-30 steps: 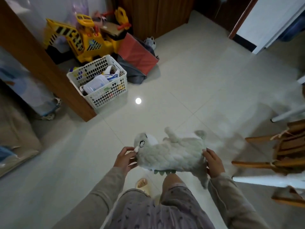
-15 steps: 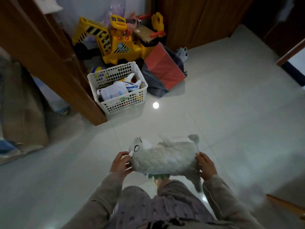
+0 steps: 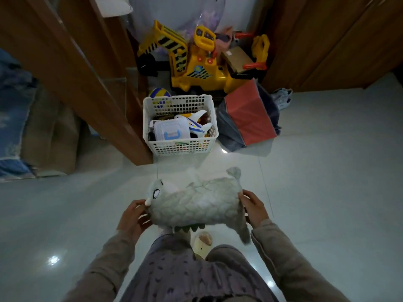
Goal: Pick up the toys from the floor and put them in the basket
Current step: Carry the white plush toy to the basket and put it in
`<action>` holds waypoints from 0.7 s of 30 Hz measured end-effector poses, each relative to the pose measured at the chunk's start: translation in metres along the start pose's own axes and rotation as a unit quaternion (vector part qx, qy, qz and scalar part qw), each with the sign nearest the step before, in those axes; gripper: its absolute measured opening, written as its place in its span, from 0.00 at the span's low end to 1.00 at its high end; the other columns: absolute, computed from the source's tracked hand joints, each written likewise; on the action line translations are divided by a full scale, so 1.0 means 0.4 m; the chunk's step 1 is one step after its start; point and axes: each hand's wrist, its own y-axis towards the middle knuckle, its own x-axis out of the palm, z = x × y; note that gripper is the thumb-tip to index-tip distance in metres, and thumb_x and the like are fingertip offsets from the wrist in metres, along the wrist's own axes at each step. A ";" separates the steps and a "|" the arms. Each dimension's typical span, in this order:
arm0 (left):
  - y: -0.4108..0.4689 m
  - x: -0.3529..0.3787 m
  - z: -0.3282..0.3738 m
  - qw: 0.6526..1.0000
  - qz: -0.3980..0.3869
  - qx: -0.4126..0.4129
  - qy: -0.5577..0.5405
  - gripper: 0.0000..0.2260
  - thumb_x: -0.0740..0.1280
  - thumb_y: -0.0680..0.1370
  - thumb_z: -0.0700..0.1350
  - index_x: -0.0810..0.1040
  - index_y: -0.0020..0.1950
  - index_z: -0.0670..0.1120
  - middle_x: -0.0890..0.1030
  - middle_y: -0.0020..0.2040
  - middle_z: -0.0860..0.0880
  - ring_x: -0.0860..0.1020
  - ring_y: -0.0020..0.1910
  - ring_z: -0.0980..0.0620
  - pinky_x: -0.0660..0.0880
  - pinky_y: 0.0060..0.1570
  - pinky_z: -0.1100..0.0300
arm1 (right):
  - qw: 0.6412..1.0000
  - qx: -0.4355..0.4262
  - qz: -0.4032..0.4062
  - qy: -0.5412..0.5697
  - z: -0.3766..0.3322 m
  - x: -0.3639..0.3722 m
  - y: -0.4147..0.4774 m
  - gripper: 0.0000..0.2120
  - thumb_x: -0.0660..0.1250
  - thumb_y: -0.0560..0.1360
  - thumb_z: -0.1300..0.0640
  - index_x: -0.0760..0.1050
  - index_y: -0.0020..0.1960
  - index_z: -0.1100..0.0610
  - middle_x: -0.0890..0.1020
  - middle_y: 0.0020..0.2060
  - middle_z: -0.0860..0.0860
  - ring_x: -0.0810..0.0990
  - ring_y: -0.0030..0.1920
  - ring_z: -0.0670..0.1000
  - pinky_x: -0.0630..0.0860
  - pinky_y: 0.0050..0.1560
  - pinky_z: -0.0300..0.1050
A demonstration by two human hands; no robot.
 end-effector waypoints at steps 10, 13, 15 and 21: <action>0.220 0.139 0.297 1.000 0.021 0.003 -0.013 0.10 0.59 0.76 0.38 0.73 0.37 0.47 0.73 0.38 0.44 0.73 0.35 0.46 0.74 0.35 0.54 | 0.998 0.059 -0.006 0.025 -0.239 0.107 0.243 0.10 0.62 0.78 0.59 0.74 0.56 0.63 0.75 0.47 0.58 0.72 0.44 0.56 0.70 0.36 0.42; 0.279 0.195 0.396 1.000 -0.005 0.004 0.004 0.09 0.59 0.76 0.37 0.74 0.38 0.46 0.73 0.38 0.44 0.73 0.35 0.45 0.74 0.35 0.55 | 0.997 0.069 0.008 0.045 -0.306 0.116 0.311 0.05 0.62 0.77 0.59 0.73 0.50 0.61 0.73 0.44 0.58 0.69 0.35 0.53 0.68 0.33 0.39; 0.310 0.238 0.454 0.999 -0.030 -0.001 0.025 0.09 0.59 0.77 0.37 0.73 0.38 0.47 0.73 0.37 0.44 0.73 0.34 0.45 0.73 0.33 0.56 | 0.995 0.071 0.018 0.061 -0.346 0.112 0.349 0.04 0.62 0.77 0.60 0.72 0.50 0.60 0.73 0.43 0.58 0.69 0.33 0.53 0.68 0.34 0.40; 0.386 0.335 0.563 0.997 -0.063 -0.023 0.030 0.10 0.60 0.77 0.36 0.74 0.39 0.47 0.75 0.40 0.43 0.75 0.37 0.44 0.74 0.35 0.54 | 0.994 0.082 0.035 0.065 -0.426 0.086 0.437 0.03 0.62 0.77 0.62 0.72 0.50 0.59 0.75 0.37 0.55 0.72 0.33 0.53 0.69 0.31 0.40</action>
